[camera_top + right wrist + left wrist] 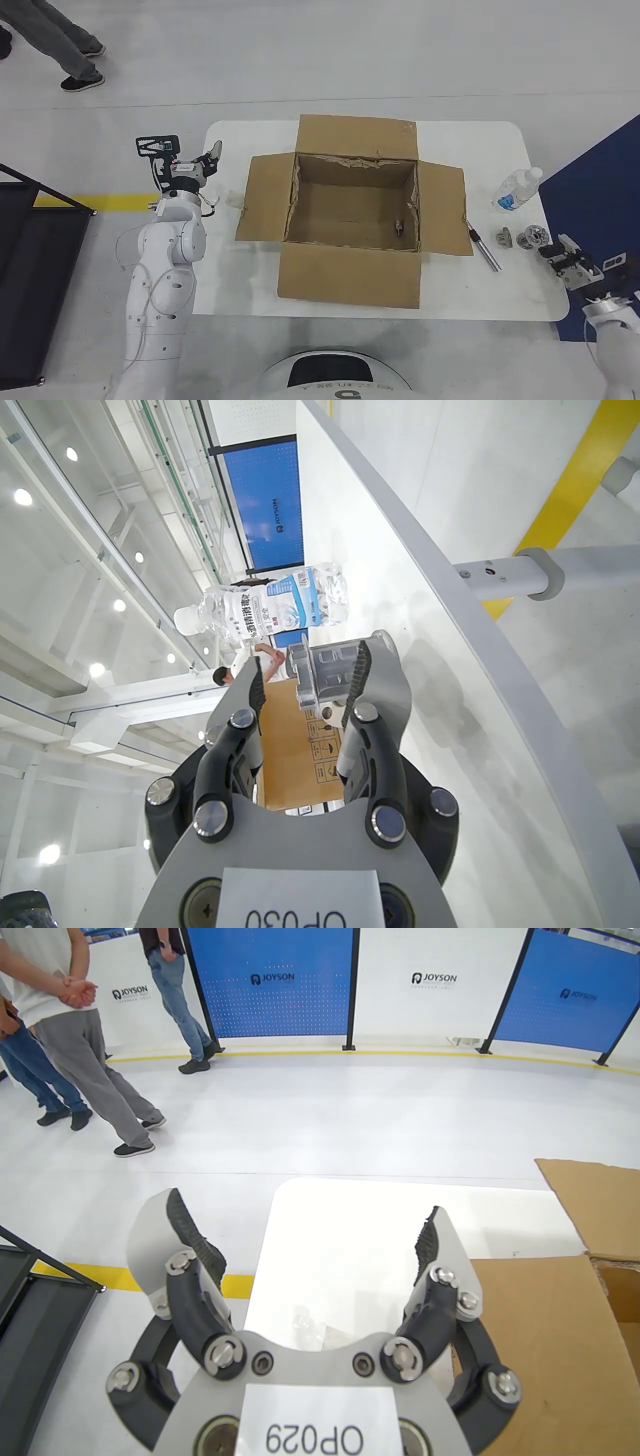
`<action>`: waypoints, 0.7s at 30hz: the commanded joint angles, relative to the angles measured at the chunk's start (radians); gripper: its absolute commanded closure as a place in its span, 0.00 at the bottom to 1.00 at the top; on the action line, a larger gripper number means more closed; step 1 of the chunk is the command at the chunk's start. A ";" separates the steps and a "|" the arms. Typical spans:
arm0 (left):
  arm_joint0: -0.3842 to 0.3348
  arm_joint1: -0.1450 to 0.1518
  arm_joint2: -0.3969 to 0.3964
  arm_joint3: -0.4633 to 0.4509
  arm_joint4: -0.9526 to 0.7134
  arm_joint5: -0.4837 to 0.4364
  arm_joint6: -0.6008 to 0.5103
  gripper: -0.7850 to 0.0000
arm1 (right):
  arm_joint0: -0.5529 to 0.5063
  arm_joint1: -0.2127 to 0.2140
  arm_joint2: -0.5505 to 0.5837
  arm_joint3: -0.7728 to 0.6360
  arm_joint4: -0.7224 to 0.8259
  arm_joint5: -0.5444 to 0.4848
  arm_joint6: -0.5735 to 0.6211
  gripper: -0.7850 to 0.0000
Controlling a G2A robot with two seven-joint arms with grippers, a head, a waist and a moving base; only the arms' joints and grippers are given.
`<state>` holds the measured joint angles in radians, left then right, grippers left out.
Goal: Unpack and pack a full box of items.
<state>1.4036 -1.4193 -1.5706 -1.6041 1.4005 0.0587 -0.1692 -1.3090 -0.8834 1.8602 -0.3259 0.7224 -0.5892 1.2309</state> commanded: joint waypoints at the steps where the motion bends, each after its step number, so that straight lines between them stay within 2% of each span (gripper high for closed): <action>1: 0.000 0.000 0.000 0.000 0.000 0.000 0.000 0.00 | -0.007 0.006 0.017 -0.010 0.028 0.010 0.010 0.16; 3: 0.000 0.000 0.000 0.000 0.000 0.000 0.000 0.00 | -0.022 0.019 0.049 -0.037 0.067 0.021 0.022 0.13; 5: 0.000 0.000 0.000 0.000 0.000 0.000 0.000 0.00 | -0.049 0.036 0.101 -0.082 0.129 0.047 0.047 0.15; 9: 0.000 0.000 0.000 0.000 0.000 0.000 0.000 0.00 | -0.145 0.072 0.231 -0.278 0.229 0.132 0.132 0.15; 11: 0.000 0.000 0.000 0.000 0.000 0.000 0.000 0.00 | -0.212 0.079 0.300 -0.425 0.270 0.190 0.191 0.14; 15: 0.000 0.000 0.000 0.000 0.000 0.000 0.000 0.00 | -0.366 0.068 0.401 -0.772 0.262 0.291 0.291 0.18; 18: 0.000 0.000 0.000 0.000 0.000 0.000 0.000 0.00 | -0.473 0.043 0.437 -1.043 0.224 0.296 0.296 0.21; 21: 0.000 0.000 0.000 0.000 0.000 0.000 0.000 0.00 | -0.555 0.021 0.418 -1.277 0.158 0.273 0.273 0.20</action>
<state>1.4036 -1.4193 -1.5706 -1.6041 1.4005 0.0587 -0.1692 -1.8377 -0.8564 2.2905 -1.5069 0.9036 -0.3077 1.5129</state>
